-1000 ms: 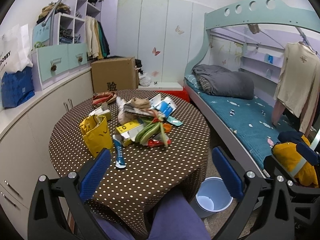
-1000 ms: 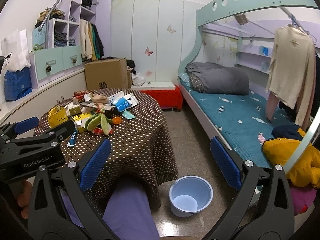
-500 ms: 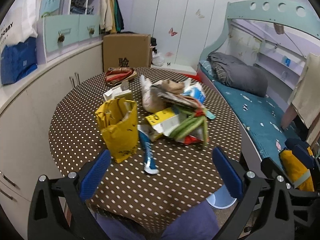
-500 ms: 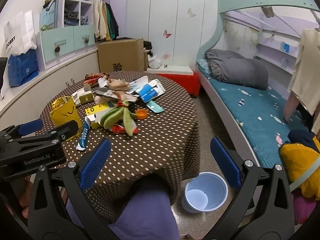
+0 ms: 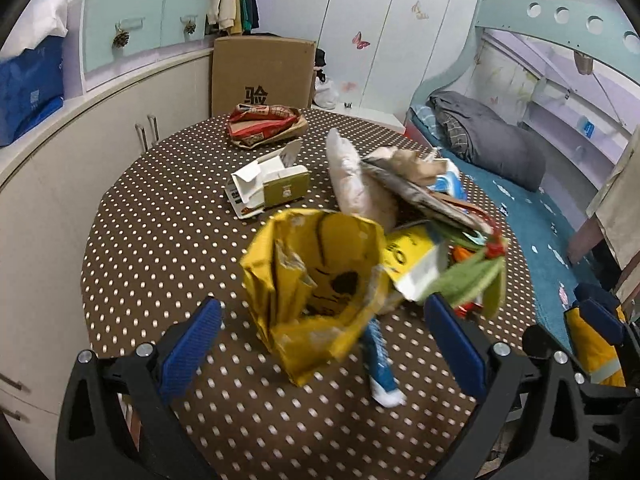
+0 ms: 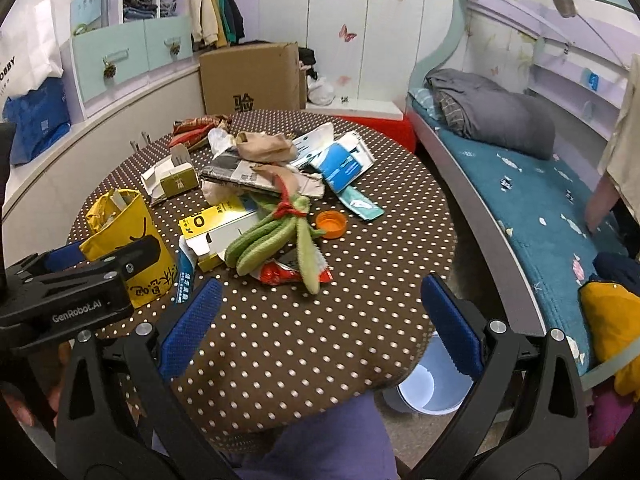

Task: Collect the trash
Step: 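Grasp the yellow paper bag with the left gripper while the right grasps the green vegetable bundle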

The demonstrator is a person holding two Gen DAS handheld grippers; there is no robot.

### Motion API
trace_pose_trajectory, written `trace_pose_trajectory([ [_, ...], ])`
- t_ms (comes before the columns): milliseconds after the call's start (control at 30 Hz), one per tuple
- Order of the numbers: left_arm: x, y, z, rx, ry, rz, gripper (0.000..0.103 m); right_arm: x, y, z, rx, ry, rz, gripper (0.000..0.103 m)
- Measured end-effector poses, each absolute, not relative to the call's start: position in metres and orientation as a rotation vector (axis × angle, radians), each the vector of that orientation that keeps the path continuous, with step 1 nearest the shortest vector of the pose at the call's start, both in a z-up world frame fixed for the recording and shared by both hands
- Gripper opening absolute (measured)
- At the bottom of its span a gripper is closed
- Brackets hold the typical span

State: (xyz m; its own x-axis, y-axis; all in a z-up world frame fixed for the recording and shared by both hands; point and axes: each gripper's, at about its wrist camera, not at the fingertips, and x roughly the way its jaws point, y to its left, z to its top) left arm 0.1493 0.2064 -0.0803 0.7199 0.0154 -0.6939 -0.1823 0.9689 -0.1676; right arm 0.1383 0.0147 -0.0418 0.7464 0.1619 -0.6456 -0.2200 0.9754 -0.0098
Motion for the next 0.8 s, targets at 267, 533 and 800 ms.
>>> trace_pose_trajectory([
  [267, 0.169, 0.219, -0.094, -0.215, 0.763, 0.049, 0.044, 0.168, 0.026, -0.056, -0.038, 0.773, 0.208, 0.097],
  [533, 0.172, 0.225, -0.081, -0.187, 0.703, 0.064, 0.043, 0.199, 0.032, -0.061, 0.063, 0.811, 0.255, 0.097],
  [800, 0.176, 0.222, -0.07, -0.161, 0.677, 0.093, 0.043, 0.219, 0.032, -0.065, 0.094, 0.855, 0.306, 0.024],
])
